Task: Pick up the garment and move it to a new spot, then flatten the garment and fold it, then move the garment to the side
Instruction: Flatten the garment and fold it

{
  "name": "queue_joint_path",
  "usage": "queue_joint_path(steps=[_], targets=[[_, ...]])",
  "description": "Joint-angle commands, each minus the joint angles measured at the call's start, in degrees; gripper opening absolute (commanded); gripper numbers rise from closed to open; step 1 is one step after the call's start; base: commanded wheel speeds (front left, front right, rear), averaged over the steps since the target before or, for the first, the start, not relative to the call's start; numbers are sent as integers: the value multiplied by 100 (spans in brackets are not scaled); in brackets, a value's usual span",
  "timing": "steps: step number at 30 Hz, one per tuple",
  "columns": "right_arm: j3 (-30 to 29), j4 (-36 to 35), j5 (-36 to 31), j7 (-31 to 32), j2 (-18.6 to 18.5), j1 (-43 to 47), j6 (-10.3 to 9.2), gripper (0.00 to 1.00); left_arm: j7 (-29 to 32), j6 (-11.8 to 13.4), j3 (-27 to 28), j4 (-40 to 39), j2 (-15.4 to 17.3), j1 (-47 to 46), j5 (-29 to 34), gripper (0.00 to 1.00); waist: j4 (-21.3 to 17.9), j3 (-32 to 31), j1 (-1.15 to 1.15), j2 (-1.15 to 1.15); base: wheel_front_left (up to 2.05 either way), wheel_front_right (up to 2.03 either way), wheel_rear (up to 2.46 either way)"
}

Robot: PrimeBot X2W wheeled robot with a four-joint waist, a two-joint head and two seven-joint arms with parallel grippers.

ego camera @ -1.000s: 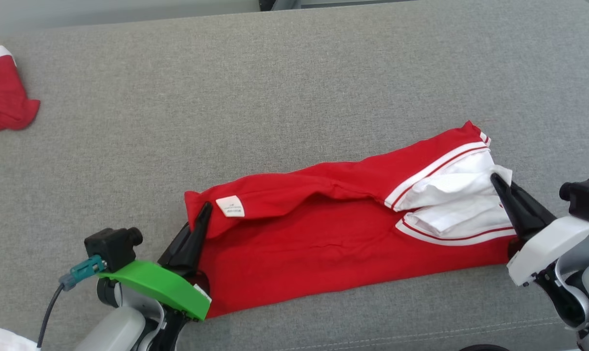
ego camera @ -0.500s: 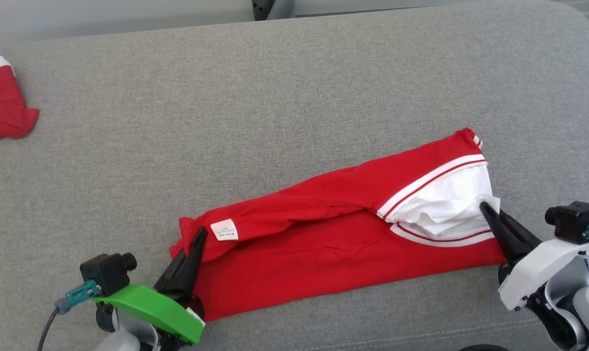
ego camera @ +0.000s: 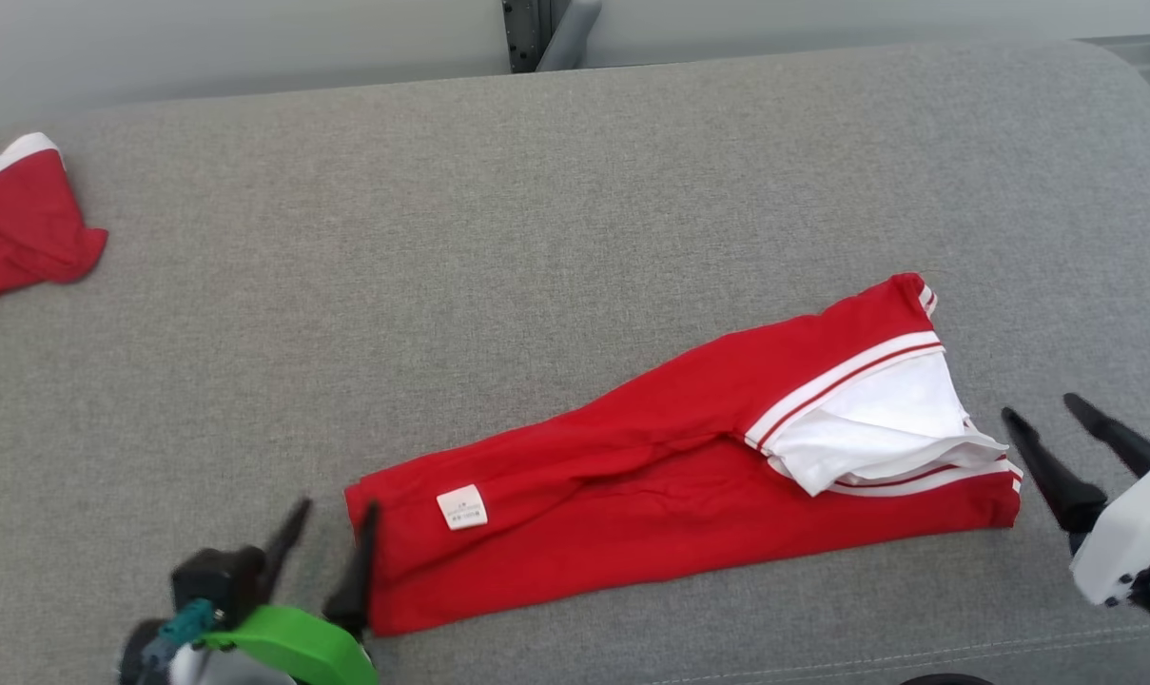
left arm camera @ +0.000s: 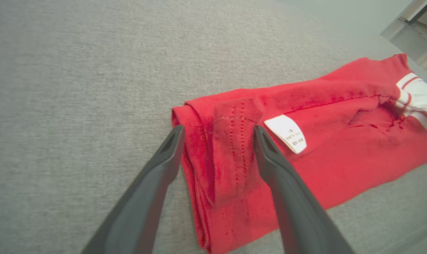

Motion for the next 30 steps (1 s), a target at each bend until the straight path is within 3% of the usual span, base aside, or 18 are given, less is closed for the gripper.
queue_joint_path(steps=[1,3,6,9,19,27,28,29,30], targets=[[-161,-131,48,118,-102,42,-5,100,-48,367,412,-222,58,68,450,100,66,-80,0,0,0,0,0],[-346,-227,72,375,-172,23,-4,100,-38,814,1016,-587,-53,359,1102,100,105,-104,0,0,0,0,0],[-477,-117,-49,785,-184,-226,-4,100,-32,1026,1656,-1053,-286,711,1838,100,212,-89,0,0,0,0,0],[-411,232,-169,1129,-63,-494,-4,100,-33,813,2008,-1246,-544,908,2261,100,391,-47,0,0,0,0,0],[-122,1885,-396,1557,322,-1273,-4,100,-34,-314,2582,-811,-1502,859,2941,100,997,135,0,0,0,0,0],[86,2681,-192,1819,424,-1418,-6,100,-34,-958,2985,-518,-1903,807,3233,100,1192,174,0,0,0,0,0],[169,2648,-22,1879,471,-1423,0,21,-35,-1006,3032,-501,-1930,797,3281,100,1196,172,0,0,0,0,0],[264,2562,252,1988,532,-1411,9,0,-34,-1049,3080,-477,-1962,789,3310,100,1192,170,0,0,0,0,0],[362,2447,488,2076,547,-1394,21,0,-34,-1082,3130,-449,-1992,794,3332,100,1173,167,0,0,0,0,0]])
